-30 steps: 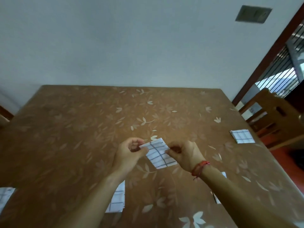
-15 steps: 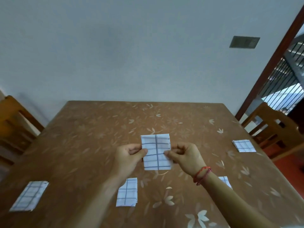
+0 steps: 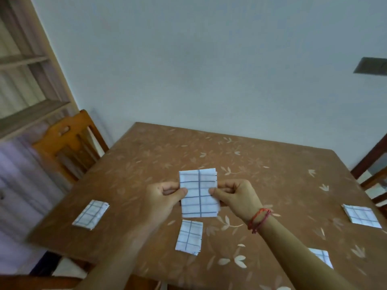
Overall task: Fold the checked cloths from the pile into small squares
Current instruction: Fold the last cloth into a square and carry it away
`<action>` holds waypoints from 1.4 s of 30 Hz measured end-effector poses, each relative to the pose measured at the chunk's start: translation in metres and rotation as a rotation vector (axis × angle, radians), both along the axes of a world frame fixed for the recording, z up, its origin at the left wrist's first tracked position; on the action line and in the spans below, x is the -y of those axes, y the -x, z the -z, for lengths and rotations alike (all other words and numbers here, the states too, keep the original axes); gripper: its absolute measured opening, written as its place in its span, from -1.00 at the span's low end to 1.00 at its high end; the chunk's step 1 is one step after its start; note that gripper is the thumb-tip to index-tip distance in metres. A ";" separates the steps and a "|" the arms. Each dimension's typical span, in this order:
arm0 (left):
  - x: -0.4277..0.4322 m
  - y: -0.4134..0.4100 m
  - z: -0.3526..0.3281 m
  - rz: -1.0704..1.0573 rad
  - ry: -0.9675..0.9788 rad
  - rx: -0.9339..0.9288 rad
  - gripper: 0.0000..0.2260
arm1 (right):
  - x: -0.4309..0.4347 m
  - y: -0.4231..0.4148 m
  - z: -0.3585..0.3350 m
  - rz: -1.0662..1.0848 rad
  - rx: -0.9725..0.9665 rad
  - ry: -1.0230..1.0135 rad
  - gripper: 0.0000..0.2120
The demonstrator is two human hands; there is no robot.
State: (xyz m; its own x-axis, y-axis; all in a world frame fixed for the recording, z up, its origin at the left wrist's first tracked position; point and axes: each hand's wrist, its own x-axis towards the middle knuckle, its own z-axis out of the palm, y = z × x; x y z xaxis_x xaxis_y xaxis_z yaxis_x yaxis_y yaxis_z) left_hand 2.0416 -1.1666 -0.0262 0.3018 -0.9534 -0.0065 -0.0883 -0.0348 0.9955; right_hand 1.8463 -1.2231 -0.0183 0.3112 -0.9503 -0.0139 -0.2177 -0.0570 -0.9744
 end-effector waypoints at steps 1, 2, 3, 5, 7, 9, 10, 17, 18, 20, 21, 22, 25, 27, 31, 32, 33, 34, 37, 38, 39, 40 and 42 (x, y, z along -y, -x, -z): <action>-0.007 -0.009 -0.002 -0.030 0.004 0.011 -0.91 | 0.000 -0.010 0.000 -0.036 0.003 0.007 -0.95; -0.015 -0.019 -0.003 -0.058 0.004 0.022 -0.92 | -0.001 -0.021 -0.001 -0.072 0.002 0.011 -0.95; -0.023 -0.029 -0.004 -0.082 0.003 0.035 -0.91 | -0.003 -0.033 -0.001 -0.109 0.009 0.009 -0.95; -0.041 -0.049 -0.008 -0.149 0.006 0.064 -0.89 | -0.008 -0.057 -0.003 -0.180 0.014 0.013 -0.95; -0.060 -0.066 -0.012 -0.247 0.017 0.103 -0.87 | -0.015 -0.081 -0.006 -0.249 0.008 0.029 -0.95; -0.080 -0.079 -0.015 -0.354 0.028 0.119 -0.80 | -0.024 -0.106 -0.008 -0.327 0.012 0.035 -0.94; -0.092 -0.087 -0.016 -0.411 0.027 0.121 -0.75 | -0.029 -0.119 -0.009 -0.372 0.013 0.038 -0.94; -0.186 -0.138 -0.016 -0.626 0.001 -0.020 -0.92 | -0.080 -0.208 -0.009 -0.657 0.025 -0.010 -0.91; -0.201 -0.143 -0.017 -0.659 0.006 -0.036 -0.92 | -0.089 -0.220 -0.007 -0.689 0.025 -0.002 -0.91; -0.227 -0.152 -0.018 -0.727 0.014 -0.055 -0.89 | -0.108 -0.242 -0.006 -0.752 0.024 0.023 -0.86; -0.239 -0.156 -0.017 -0.763 0.017 -0.066 -0.89 | -0.118 -0.252 -0.006 -0.787 0.027 0.022 -0.86; -0.250 -0.159 -0.016 -0.797 0.024 -0.075 -0.90 | -0.127 -0.260 -0.006 -0.822 0.043 0.000 -0.86; -0.280 -0.167 -0.016 -0.869 0.026 -0.086 -0.93 | -0.147 -0.284 -0.003 -0.913 0.049 -0.055 -0.88; -0.297 -0.175 -0.015 -0.900 0.011 -0.090 -0.93 | -0.160 -0.300 -0.001 -0.960 0.051 -0.082 -0.88; -0.322 -0.200 -0.010 -0.952 0.015 -0.105 -0.92 | -0.181 -0.335 0.005 -0.987 0.040 -0.119 -0.89; -0.326 -0.206 -0.009 -0.960 0.021 -0.111 -0.92 | -0.186 -0.344 0.007 -0.990 0.035 -0.120 -0.90; -0.331 -0.214 -0.007 -0.965 0.025 -0.122 -0.92 | -0.191 -0.354 0.010 -0.993 0.030 -0.117 -0.90; -0.335 -0.222 -0.004 -0.967 0.026 -0.136 -0.91 | -0.196 -0.363 0.011 -0.993 0.026 -0.108 -0.89; -0.350 -0.256 0.005 -0.961 0.023 -0.178 -0.90 | -0.212 -0.399 0.013 -0.977 0.021 -0.104 -0.85; -0.355 -0.269 0.009 -0.957 0.022 -0.189 -0.89 | -0.217 -0.412 0.014 -0.967 0.015 -0.110 -0.86; -0.361 -0.284 0.012 -0.954 0.022 -0.201 -0.89 | -0.222 -0.427 0.016 -0.957 0.004 -0.102 -0.88; -0.366 -0.299 0.014 -0.951 0.022 -0.214 -0.89 | -0.227 -0.443 0.017 -0.951 -0.009 -0.082 -0.89; -0.378 -0.332 0.016 -0.939 0.024 -0.225 -0.90 | -0.237 -0.474 0.017 -0.945 -0.025 -0.064 -0.89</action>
